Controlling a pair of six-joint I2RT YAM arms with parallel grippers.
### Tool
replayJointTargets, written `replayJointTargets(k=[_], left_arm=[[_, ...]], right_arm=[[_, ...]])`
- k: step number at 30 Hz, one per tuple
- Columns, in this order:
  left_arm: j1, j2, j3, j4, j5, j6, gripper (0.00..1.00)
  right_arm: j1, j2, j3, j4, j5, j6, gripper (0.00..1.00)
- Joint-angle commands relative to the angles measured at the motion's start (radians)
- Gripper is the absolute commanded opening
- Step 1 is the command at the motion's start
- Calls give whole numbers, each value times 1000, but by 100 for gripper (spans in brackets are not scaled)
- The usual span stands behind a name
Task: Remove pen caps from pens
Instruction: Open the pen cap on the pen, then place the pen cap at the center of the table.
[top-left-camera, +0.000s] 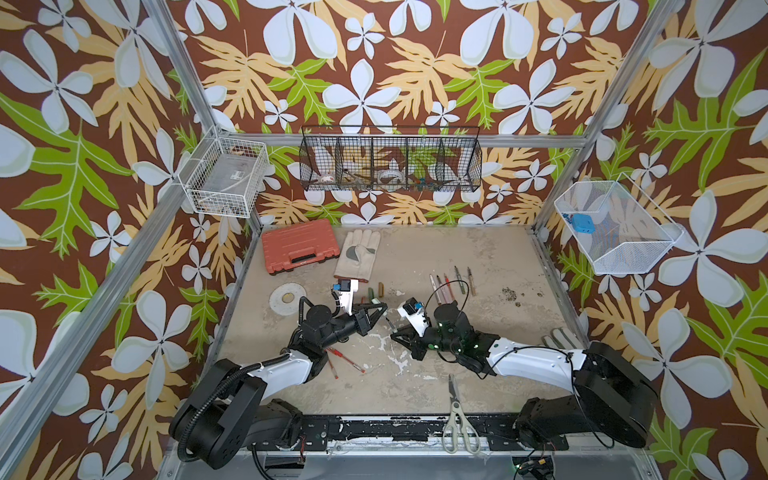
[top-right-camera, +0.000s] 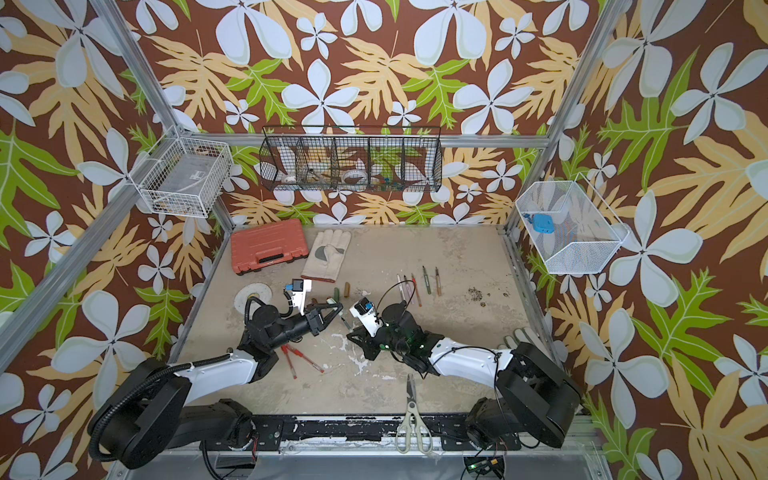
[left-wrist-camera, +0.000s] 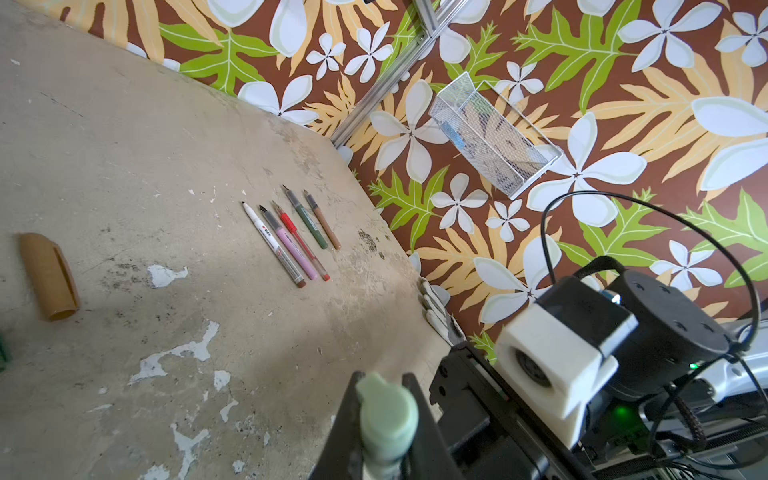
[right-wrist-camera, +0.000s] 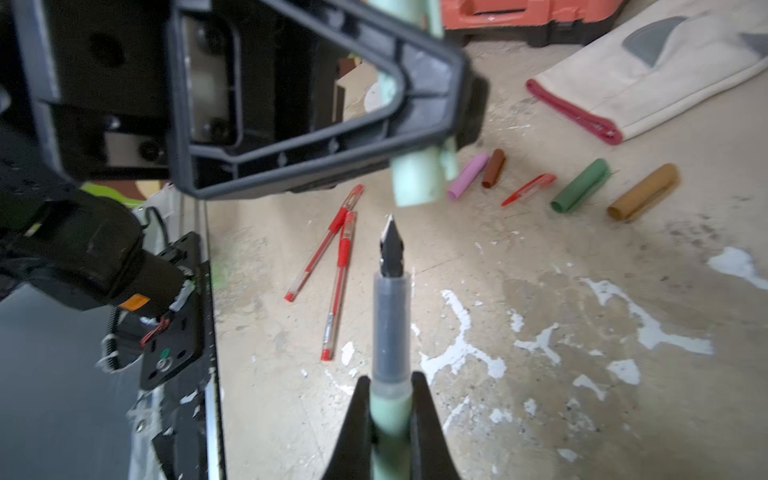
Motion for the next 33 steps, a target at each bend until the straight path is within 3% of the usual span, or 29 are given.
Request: replayJointTargets(k=[1,8,14,23,33], left_arm=[[12,2,-1,44,-19,2,0],[24,-35,-5,-4,-60,15,0],[24,-82,16,-138,-131,68,0],[23,-60,55,-227,-141,88,0],[23,-84,121,-504,-344,120,0]], right_arm=[[-5,5,5,44,-90,24,0],[-3,-41,13,-45,112,2,0],[-3,-80,6,-55,159,-2,0],[-3,-195,-39,-53,269,-8,0],[-6,-353,-97,-101,604,27,0]])
